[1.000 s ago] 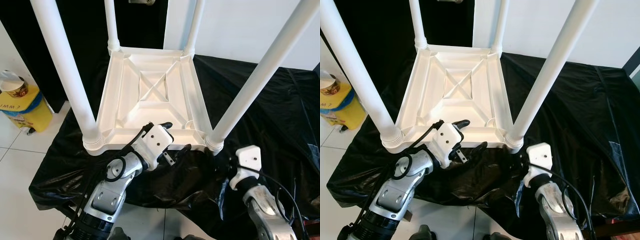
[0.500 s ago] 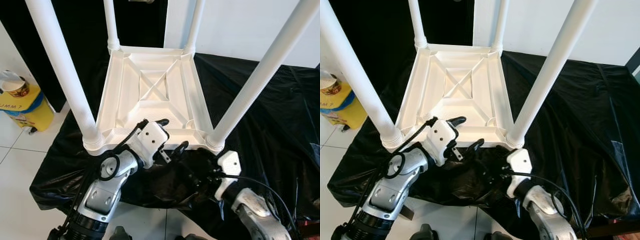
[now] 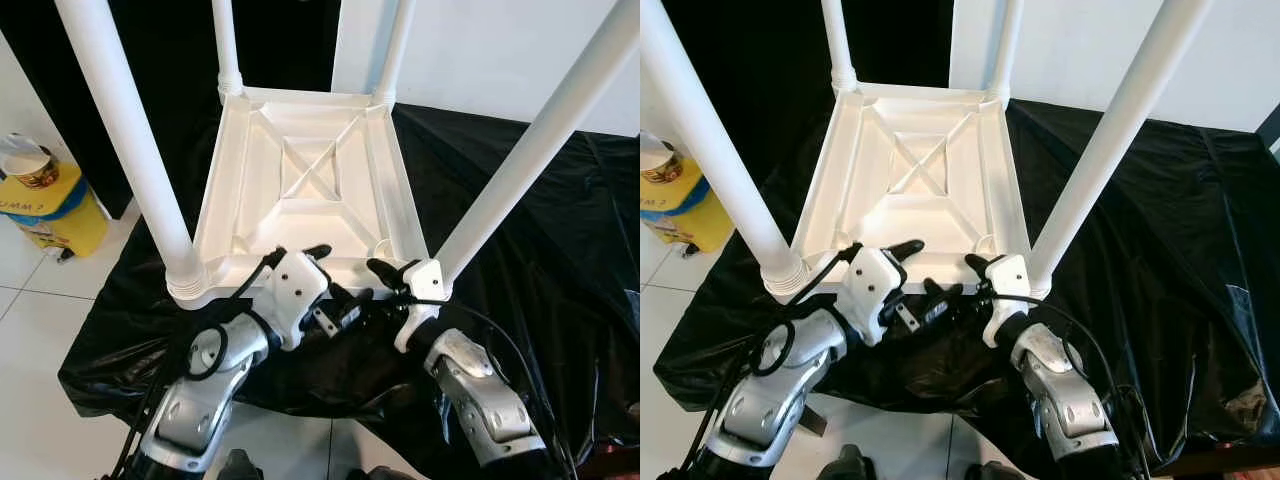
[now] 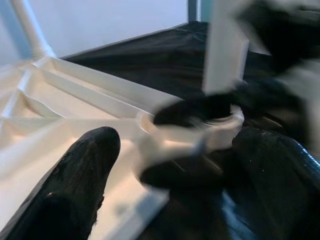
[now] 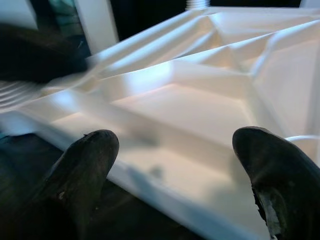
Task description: Building children table
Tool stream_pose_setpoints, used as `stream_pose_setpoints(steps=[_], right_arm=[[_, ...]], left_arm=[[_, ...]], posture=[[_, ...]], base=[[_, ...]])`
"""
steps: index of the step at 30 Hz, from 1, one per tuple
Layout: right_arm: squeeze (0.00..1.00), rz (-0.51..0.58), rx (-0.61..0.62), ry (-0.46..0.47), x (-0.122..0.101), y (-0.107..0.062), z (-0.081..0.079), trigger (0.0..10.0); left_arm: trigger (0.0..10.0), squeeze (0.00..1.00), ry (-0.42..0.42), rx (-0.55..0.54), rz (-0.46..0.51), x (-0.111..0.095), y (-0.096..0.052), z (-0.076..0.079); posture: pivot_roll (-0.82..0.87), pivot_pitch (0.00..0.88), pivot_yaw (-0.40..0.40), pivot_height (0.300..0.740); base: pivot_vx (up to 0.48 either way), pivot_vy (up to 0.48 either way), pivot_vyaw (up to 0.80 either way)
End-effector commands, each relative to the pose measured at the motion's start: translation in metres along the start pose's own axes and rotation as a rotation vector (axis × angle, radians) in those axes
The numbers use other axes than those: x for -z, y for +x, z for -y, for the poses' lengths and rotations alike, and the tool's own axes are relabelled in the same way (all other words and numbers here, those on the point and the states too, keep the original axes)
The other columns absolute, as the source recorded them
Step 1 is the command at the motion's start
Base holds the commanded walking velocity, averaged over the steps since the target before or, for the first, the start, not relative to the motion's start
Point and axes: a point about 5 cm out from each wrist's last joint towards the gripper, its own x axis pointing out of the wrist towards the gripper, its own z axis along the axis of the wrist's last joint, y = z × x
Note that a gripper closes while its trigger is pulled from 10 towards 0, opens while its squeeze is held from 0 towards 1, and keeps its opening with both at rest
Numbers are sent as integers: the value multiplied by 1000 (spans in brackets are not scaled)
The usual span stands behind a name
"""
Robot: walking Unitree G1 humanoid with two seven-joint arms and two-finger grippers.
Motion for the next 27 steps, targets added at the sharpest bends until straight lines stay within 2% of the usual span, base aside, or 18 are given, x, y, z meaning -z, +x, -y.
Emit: stream_pose_setpoints(steps=[1, 2, 3, 4, 7, 9, 10, 12, 18, 20, 23, 25, 27], right_arm=[[0, 15, 63, -16, -2, 2, 13, 10000], [0, 16, 96, -24, -2, 4, 22, 10000], [0, 16, 96, -24, -2, 4, 22, 10000], [0, 14, 129, -36, -3, 4, 31, 10000], [0, 13, 150, -44, -3, 5, 37, 10000], [0, 6, 195, -65, -4, 4, 51, 10000], [0, 6, 195, -65, -4, 4, 51, 10000], [0, -6, 228, -89, -4, 2, 64, 10000], [0, -10, 250, -107, -5, 1, 74, 10000], [0, -4, 259, -112, -5, 2, 77, 10000], [0, -2, 263, -116, -5, 3, 79, 10000], [0, -2, 263, -116, -5, 3, 79, 10000], [0, -2, 274, -122, -4, 2, 83, 10000]], left_arm=[[10000, 0, -32, 54, -28, 3, -6, 10], [10000, 0, -39, 53, -44, 4, -13, 11], [10000, 0, -39, 53, -44, 4, -13, 11], [10000, 0, -42, 51, -54, 4, -19, 11], [10000, 0, -45, 51, -61, 4, -24, 11], [10000, 0, -46, 41, -89, 5, -35, 9], [10000, 0, -46, 41, -89, 5, -35, 9], [10000, 0, -45, 40, -125, 8, -45, 6], [10000, 0, -39, 37, -159, 9, -54, 3], [10000, 0, -30, 25, -195, 11, -65, -4], [10000, 0, -19, 14, -223, 12, -73, -10], [10000, 0, -19, 14, -223, 12, -73, -10], [10000, 0, -11, -2, -252, 14, -82, -17]], posture=[[191, 108, -115, 740], [196, 111, -117, 740], [196, 111, -117, 740], [200, 110, -119, 740], [200, 110, -119, 740], [206, 110, -126, 740], [206, 110, -126, 740], [211, 108, -130, 740], [211, 102, -132, 740], [212, 96, -134, 740], [213, 93, -135, 740], [213, 93, -135, 740], [214, 88, -134, 740]], base=[[0, 0, 0], [0, 0, 0], [0, 0, 0], [0, 0, 0], [0, 0, 0], [0, 0, 0], [0, 0, 0], [0, 0, 0], [0, 0, 0], [0, 0, 0], [0, 0, 0], [0, 0, 0], [0, 0, 0]])
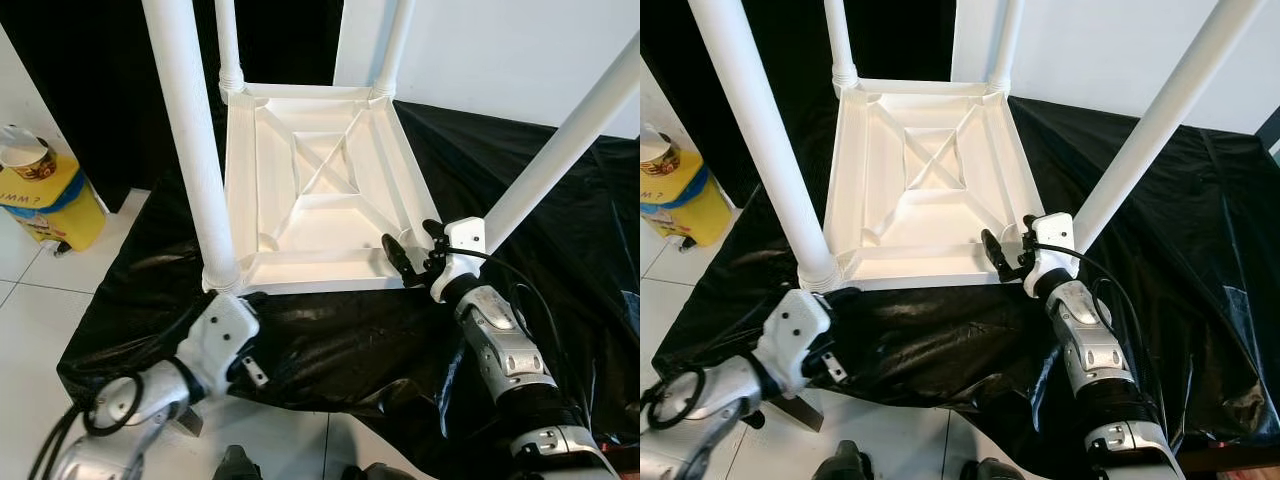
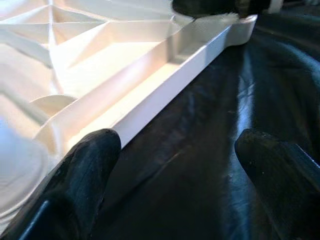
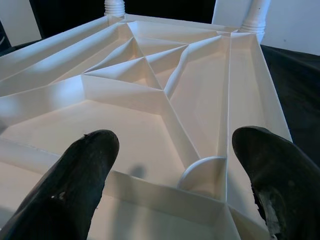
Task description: Building children table
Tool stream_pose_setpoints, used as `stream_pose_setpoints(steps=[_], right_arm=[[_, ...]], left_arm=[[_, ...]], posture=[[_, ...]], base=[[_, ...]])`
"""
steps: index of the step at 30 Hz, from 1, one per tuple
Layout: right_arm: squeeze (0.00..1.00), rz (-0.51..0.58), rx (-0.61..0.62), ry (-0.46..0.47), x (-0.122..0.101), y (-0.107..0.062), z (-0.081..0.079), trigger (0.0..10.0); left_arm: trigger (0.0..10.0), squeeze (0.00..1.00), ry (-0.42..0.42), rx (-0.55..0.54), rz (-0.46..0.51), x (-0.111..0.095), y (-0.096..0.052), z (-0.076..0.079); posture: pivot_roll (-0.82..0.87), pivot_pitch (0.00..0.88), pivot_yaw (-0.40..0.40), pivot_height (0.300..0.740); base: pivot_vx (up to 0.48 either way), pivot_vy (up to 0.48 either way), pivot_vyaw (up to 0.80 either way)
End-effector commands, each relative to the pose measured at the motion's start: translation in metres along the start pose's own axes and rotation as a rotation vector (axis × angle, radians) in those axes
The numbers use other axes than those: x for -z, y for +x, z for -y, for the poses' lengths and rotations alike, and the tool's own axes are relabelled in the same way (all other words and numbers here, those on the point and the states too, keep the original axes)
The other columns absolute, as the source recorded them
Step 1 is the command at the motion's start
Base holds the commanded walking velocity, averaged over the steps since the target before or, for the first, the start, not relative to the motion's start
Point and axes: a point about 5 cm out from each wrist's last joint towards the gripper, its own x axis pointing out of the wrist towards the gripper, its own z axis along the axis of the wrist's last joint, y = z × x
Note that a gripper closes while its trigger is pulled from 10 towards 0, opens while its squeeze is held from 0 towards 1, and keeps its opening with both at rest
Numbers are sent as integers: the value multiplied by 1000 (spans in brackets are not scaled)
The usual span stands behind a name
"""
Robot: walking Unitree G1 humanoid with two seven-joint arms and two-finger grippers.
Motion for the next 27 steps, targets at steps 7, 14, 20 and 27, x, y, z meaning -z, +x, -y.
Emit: stream_pose_setpoints(steps=[7, 14, 20, 27], right_arm=[[0, -6, 63, -21, 2, -2, 18, 10000], [0, -1, 64, -28, 2, 0, 20, 10000], [0, 3, 63, -39, 2, 2, 22, 10000], [0, 7, 59, -44, 3, 2, 23, 10000]], left_arm=[[10000, 0, 23, -4, -45, 7, -16, -15], [10000, 0, 48, -58, -62, 7, -27, -31], [10000, 0, 63, -106, -87, 10, -37, -43], [10000, 0, 79, -142, -94, 12, -43, -54]], posture=[[215, 84, -136, 740], [216, 84, -141, 740], [213, 88, -145, 740], [208, 89, -144, 740]], base=[[0, 0, 0], [0, 0, 0], [0, 0, 0], [0, 0, 0]])
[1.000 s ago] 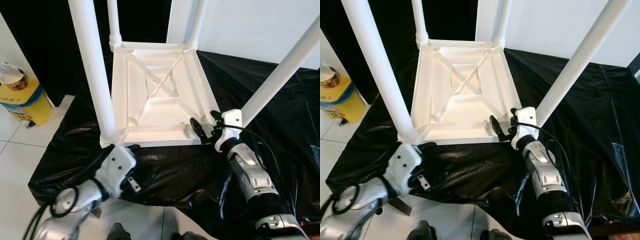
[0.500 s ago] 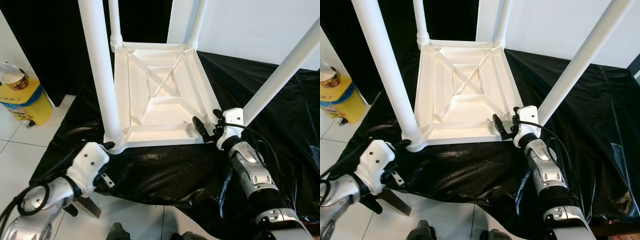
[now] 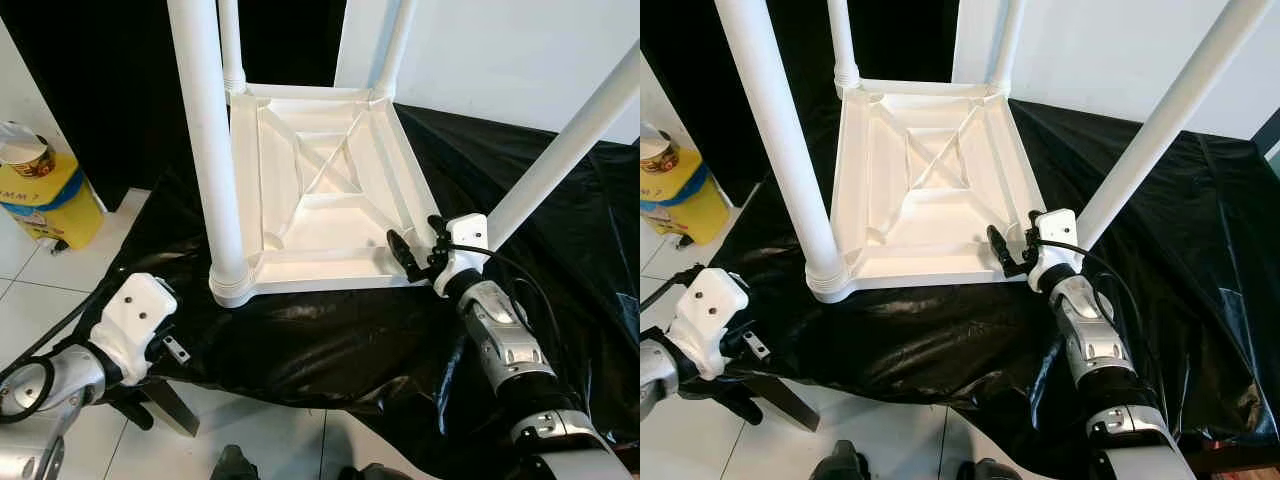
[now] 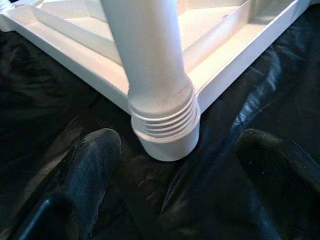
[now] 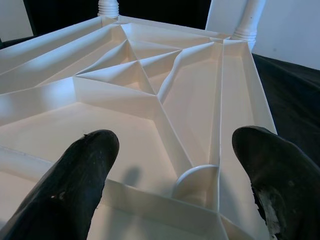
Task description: Building children table
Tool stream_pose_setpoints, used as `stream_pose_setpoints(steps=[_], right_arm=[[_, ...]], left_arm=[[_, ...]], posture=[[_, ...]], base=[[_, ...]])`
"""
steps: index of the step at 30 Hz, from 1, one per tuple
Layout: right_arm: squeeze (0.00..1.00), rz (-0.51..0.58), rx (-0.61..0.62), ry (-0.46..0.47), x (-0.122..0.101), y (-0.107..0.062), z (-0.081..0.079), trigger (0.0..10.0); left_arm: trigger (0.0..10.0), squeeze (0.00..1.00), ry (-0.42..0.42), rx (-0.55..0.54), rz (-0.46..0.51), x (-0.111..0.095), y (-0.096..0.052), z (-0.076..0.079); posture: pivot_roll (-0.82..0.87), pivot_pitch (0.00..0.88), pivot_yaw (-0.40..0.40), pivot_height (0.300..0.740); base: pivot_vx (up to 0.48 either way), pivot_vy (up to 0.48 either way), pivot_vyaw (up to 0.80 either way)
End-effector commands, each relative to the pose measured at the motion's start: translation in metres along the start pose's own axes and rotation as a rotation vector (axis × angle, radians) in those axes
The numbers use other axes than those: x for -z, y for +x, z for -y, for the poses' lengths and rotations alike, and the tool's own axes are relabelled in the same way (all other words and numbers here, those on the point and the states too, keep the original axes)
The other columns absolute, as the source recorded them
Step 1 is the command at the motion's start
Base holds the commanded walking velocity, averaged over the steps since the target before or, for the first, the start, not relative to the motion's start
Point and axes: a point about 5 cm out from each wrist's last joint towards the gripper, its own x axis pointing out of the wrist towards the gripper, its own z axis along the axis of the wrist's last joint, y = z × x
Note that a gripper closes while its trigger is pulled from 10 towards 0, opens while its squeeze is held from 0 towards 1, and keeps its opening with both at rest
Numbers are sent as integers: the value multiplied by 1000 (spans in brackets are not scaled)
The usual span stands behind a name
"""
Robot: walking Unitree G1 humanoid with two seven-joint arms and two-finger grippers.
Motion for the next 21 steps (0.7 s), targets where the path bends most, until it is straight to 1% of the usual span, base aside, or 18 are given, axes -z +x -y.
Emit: stream_pose_setpoints(steps=[1, 4, 18, 21], right_arm=[[0, -4, 46, -10, 1, -5, 14, 10000], [0, -3, 47, -13, 1, -5, 14, 10000], [0, 0, 42, -20, 1, -5, 16, 10000], [0, -3, 39, -24, 1, -5, 17, 10000]], left_arm=[[10000, 0, 7, 8, 9, 0, -1, -2], [10000, 0, 14, -3, 8, 0, -2, -6], [10000, 0, 23, -19, 13, 2, -4, -11], [10000, 0, 26, -37, 13, 3, -5, -14]], posture=[[208, 89, -144, 740], [205, 88, -143, 740], [200, 96, -154, 740], [197, 95, -160, 740]], base=[[0, 0, 0], [0, 0, 0], [0, 0, 0], [0, 0, 0]])
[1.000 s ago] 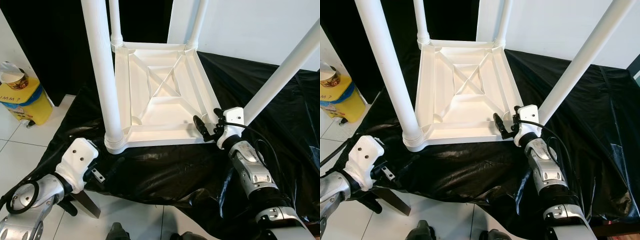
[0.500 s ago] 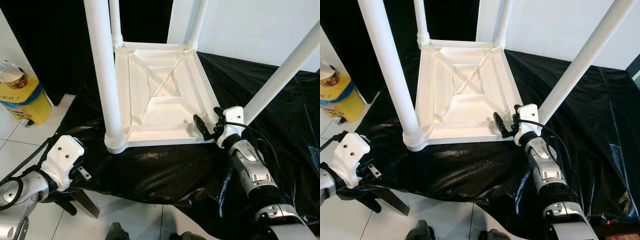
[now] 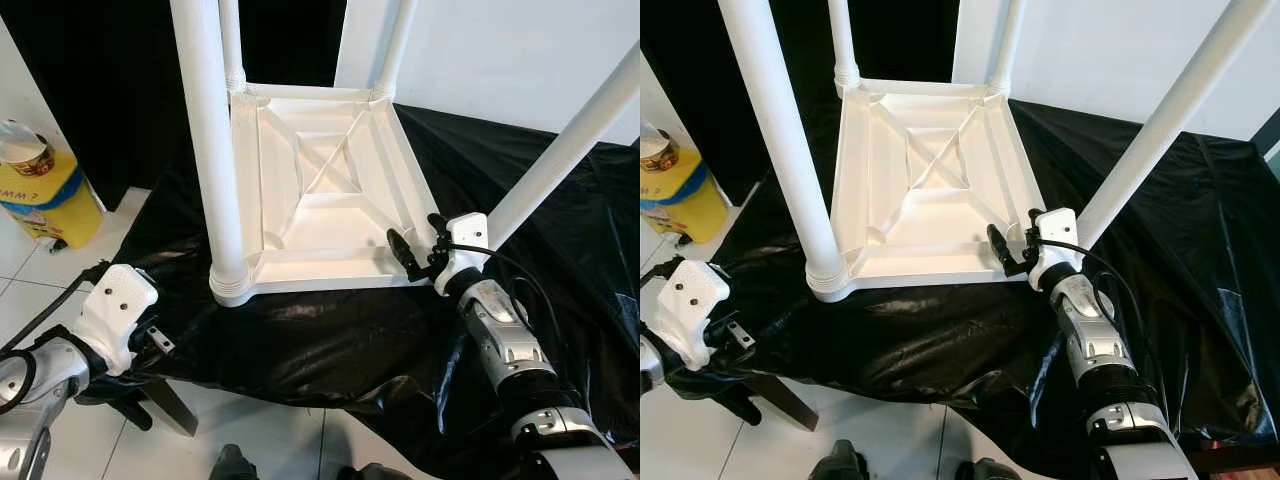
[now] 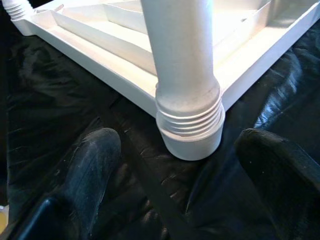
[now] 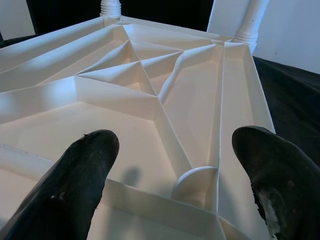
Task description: Building children table
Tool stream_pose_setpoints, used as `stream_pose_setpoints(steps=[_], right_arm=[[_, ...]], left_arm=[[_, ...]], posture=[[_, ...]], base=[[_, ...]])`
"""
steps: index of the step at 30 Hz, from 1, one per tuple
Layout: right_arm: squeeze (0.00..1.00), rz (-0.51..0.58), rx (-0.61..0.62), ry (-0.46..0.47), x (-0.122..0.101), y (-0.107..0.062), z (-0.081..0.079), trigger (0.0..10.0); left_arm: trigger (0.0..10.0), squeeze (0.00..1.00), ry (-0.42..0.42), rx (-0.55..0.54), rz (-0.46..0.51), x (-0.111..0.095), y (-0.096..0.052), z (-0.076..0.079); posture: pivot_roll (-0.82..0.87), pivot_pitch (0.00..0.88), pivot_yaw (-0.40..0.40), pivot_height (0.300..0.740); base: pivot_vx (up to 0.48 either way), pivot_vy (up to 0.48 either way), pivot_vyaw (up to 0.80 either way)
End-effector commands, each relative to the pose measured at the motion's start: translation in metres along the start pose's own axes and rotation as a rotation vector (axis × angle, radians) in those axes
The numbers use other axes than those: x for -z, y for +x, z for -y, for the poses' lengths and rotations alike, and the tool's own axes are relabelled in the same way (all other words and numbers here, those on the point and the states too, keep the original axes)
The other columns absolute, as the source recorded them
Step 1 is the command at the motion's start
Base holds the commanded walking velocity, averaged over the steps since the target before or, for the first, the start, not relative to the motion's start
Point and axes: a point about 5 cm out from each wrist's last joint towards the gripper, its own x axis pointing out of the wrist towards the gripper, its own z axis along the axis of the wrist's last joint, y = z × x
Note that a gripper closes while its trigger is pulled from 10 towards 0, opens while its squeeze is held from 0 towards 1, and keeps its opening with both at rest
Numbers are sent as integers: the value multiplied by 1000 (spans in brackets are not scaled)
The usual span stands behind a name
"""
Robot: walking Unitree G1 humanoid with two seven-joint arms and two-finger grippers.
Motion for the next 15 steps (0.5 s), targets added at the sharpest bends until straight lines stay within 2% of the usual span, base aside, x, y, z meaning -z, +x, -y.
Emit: stream_pose_setpoints(steps=[1, 10, 15], right_arm=[[0, -8, 47, -14, 1, -5, 16, 10000], [0, -15, 60, -43, 0, -10, 25, 10000], [0, -17, 79, -51, -1, -12, 30, 10000]], left_arm=[[10000, 0, 11, 5, -1, 1, -1, -1], [10000, 0, 32, -42, 1, 4, 1, -19], [10000, 0, 38, -45, 2, 3, 2, -24]], posture=[[197, 95, -160, 740], [159, 93, -157, 740], [142, 89, -146, 740]], base=[[0, 0, 0], [0, 0, 0], [0, 0, 0]])
